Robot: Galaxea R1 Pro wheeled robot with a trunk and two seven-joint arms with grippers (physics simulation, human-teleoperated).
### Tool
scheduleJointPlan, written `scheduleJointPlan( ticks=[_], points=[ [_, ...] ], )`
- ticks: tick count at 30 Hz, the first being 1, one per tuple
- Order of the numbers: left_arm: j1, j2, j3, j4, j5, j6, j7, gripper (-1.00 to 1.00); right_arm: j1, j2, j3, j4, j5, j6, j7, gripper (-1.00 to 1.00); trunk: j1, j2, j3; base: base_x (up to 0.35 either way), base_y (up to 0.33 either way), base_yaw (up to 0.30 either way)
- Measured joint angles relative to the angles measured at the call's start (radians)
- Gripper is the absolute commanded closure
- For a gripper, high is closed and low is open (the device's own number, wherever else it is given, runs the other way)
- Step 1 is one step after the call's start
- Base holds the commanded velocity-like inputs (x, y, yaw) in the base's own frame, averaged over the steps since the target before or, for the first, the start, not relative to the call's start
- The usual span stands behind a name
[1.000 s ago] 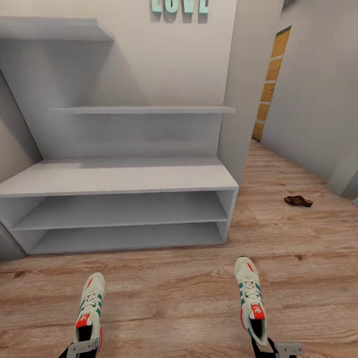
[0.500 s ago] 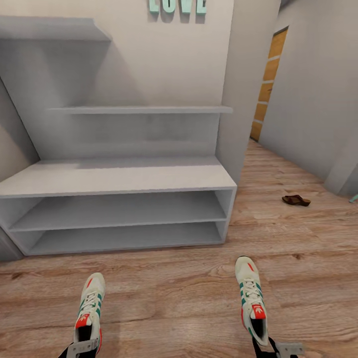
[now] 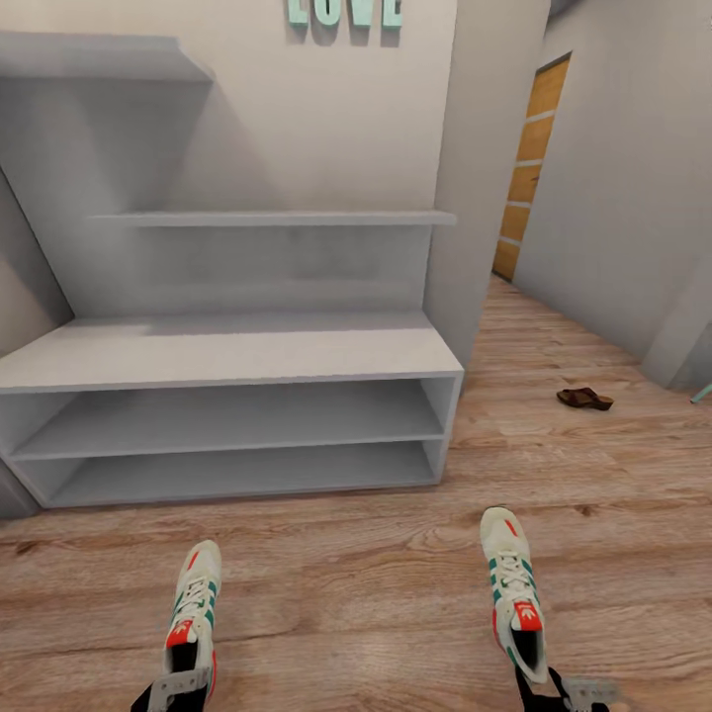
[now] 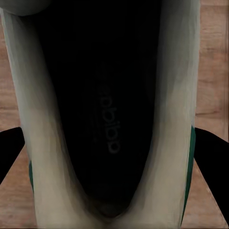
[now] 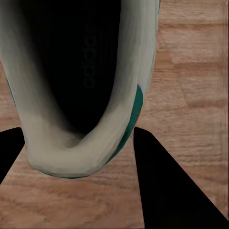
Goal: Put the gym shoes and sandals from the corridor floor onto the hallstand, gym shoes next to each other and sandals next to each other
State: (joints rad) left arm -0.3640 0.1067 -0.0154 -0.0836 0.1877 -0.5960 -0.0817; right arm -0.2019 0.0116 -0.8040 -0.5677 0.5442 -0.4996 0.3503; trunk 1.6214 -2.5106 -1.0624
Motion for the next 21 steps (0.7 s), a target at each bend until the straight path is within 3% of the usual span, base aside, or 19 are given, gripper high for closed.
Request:
scheduleJointPlan(
  ticks=[3, 6, 12, 15, 21],
  points=[
    [-0.019, -0.017, -0.002, -0.025, -0.003, 0.081, 0.000, 1.00, 0.000, -0.023, -0.003, -0.008, -0.001, 0.003, -0.001, 1.00, 0.000, 0.000, 0.000, 0.000, 0.000, 0.000],
    [-0.070, -0.029, -0.002, -0.086, -0.004, 0.229, -0.003, 1.00, 0.000, -0.049, -0.016, -0.012, -0.003, 0.013, -0.001, 1.00, 0.000, 0.000, 0.000, 0.000, 0.000, 0.000],
    [-0.149, -0.040, -0.001, -0.190, -0.002, 0.460, -0.008, 1.00, -0.001, -0.072, -0.036, -0.027, -0.003, 0.059, -0.001, 1.00, 0.000, 0.000, 0.000, 0.000, 0.000, 0.000],
    [-0.198, -0.051, -0.002, -0.264, 0.001, 0.598, -0.011, 1.00, -0.001, -0.089, -0.052, -0.047, -0.004, 0.134, -0.001, 1.00, 0.000, 0.000, 0.000, 0.000, 0.000, 0.000],
    [-0.279, -0.067, -0.001, -0.327, -0.001, 0.757, -0.013, 1.00, -0.001, -0.103, -0.074, -0.088, -0.007, 0.246, 0.000, 1.00, 0.000, 0.000, 0.000, 0.000, 0.000, 0.000]
  ],
)
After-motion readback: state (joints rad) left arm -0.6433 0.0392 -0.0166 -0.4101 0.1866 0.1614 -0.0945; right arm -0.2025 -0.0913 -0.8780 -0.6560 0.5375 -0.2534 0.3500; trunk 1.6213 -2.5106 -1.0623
